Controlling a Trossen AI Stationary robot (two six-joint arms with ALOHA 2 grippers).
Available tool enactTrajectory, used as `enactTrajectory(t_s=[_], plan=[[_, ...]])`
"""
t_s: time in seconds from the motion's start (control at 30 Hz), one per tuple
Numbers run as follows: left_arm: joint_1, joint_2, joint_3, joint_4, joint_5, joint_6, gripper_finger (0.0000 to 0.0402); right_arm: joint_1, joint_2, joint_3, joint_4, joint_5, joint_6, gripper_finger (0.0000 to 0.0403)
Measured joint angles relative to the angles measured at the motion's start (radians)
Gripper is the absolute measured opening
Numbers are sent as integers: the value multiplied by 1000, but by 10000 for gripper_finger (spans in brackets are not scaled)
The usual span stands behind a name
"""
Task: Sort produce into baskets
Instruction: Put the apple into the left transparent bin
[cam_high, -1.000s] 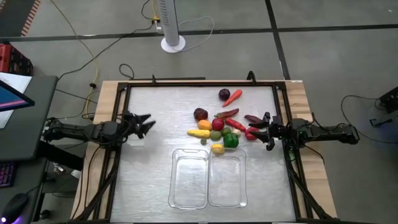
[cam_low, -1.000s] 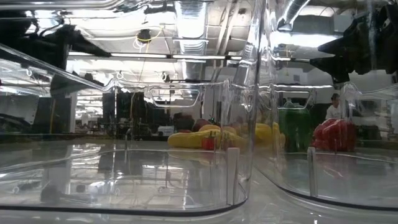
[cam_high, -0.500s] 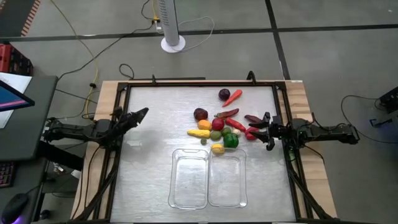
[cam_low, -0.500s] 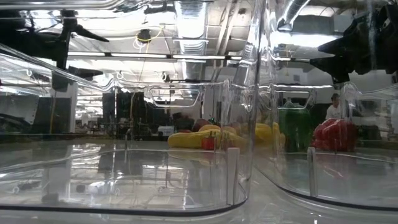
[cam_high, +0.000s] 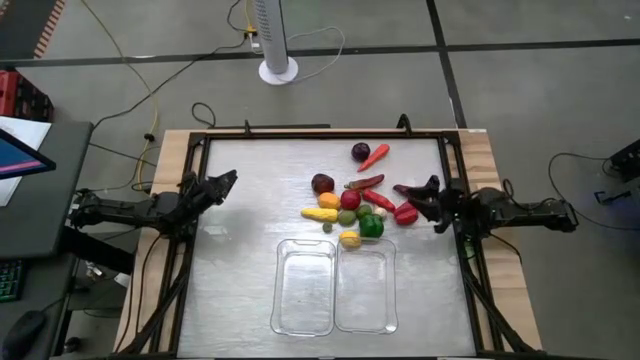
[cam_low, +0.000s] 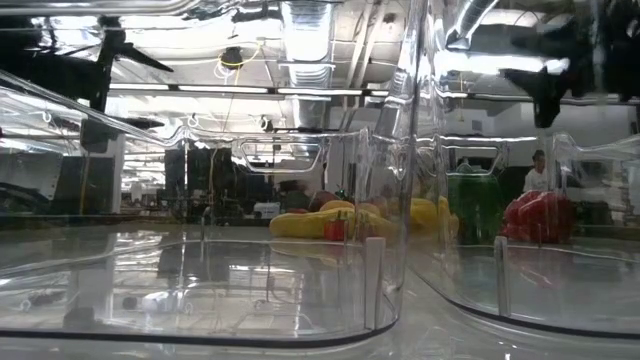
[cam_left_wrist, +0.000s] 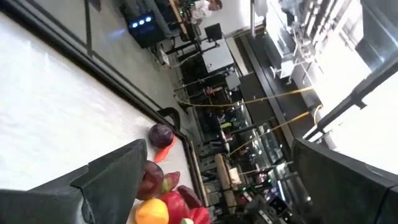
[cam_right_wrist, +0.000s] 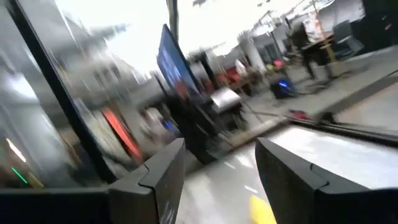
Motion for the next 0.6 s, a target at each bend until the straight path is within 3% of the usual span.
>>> enactTrajectory(t_s=[0.1,0.4,0.6], plan=[[0,0,0,-1,-47,1,387,0,0,5,46,12,120,221],[1,0,1,-12,-223,37,387,-35,3,10,35,93,145,221],[1,0,1,-20,-197,41,387,-32,3,13,46,94,291,221]])
